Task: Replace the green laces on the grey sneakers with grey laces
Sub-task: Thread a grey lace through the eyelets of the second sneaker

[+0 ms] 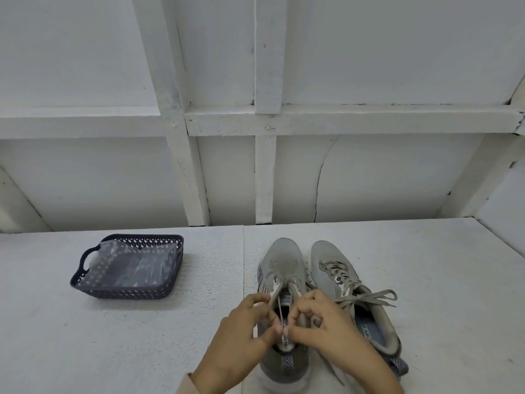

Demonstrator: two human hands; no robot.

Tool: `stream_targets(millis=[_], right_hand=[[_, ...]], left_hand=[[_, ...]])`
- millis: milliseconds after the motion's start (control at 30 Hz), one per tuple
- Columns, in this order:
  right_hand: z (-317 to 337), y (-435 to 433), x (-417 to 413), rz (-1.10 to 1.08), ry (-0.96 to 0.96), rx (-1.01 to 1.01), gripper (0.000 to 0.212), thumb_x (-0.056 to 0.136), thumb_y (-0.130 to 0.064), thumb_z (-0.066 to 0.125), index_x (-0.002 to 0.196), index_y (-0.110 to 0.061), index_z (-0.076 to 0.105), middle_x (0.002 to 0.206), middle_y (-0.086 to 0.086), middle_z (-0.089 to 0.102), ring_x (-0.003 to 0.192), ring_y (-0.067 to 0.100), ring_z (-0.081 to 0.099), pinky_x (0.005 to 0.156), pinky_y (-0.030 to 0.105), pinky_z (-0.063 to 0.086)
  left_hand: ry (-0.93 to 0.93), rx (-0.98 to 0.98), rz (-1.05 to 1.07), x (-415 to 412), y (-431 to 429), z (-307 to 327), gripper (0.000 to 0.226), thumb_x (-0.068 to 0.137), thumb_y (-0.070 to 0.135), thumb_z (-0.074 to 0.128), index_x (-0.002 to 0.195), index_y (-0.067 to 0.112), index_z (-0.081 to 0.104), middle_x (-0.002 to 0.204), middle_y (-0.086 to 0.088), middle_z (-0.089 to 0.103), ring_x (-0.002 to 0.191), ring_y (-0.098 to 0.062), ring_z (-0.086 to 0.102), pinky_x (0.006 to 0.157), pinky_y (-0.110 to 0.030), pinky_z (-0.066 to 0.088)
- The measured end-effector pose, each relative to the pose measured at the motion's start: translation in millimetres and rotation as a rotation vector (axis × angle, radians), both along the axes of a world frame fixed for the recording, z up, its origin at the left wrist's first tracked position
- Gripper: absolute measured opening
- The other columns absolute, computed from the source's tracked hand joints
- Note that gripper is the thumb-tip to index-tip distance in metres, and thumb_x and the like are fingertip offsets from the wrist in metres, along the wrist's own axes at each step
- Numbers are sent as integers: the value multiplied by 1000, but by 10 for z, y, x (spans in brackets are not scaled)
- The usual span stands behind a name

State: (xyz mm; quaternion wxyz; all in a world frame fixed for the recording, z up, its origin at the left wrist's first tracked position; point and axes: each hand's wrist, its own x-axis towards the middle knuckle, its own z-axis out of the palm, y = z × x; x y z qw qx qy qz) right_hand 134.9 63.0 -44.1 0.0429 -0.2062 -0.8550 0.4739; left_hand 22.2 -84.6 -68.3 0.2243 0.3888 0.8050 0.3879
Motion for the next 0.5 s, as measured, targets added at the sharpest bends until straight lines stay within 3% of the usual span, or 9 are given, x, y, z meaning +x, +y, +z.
stream_targets(millis=[100,167,233,367,433,500], right_hand=[[107,6,59,78,-46,-94,12,59,-39,76,60,-35,66,111,-9,53,110,-9,47,87,19,39],[129,46,94,110,-53,-141,22,69,-20,81,59,-33,65,116,-9,55,112,-16,44,83,11,35],[130,91,120,113,-60,-199,27,72,-9,79,59,-28,65,119,-9,57,113,-18,43,82,12,34],[153,132,161,134,-73,-268,21,73,-11,76,63,-25,65,118,-18,58,116,-17,45,94,24,36],[144,140,149,79,-30,-256,18,74,-18,81,65,-22,65,113,-16,63,110,-11,53,95,24,40],[94,144,98,-37,61,-237,20,77,-25,80,68,-16,66,96,-8,71,92,-1,63,84,22,46]], left_hand=[[-112,-32,-97,17,-42,122,20,61,58,56,74,45,65,142,27,38,133,13,32,111,-26,29],[-181,-39,-172,22,-62,187,14,63,48,62,73,41,69,145,23,37,139,17,13,112,-25,21],[-217,-42,-239,14,-79,222,5,71,34,67,71,38,69,146,20,42,137,22,3,110,-22,20],[-224,-48,-263,-36,-119,273,7,76,27,70,72,33,69,140,27,44,133,27,11,100,-9,23],[-203,-28,-175,-69,-108,250,11,73,41,72,73,30,71,135,29,47,128,27,24,97,-6,25],[-115,31,-27,-99,-80,184,37,65,63,63,76,28,70,120,34,57,117,22,43,98,-14,34]])
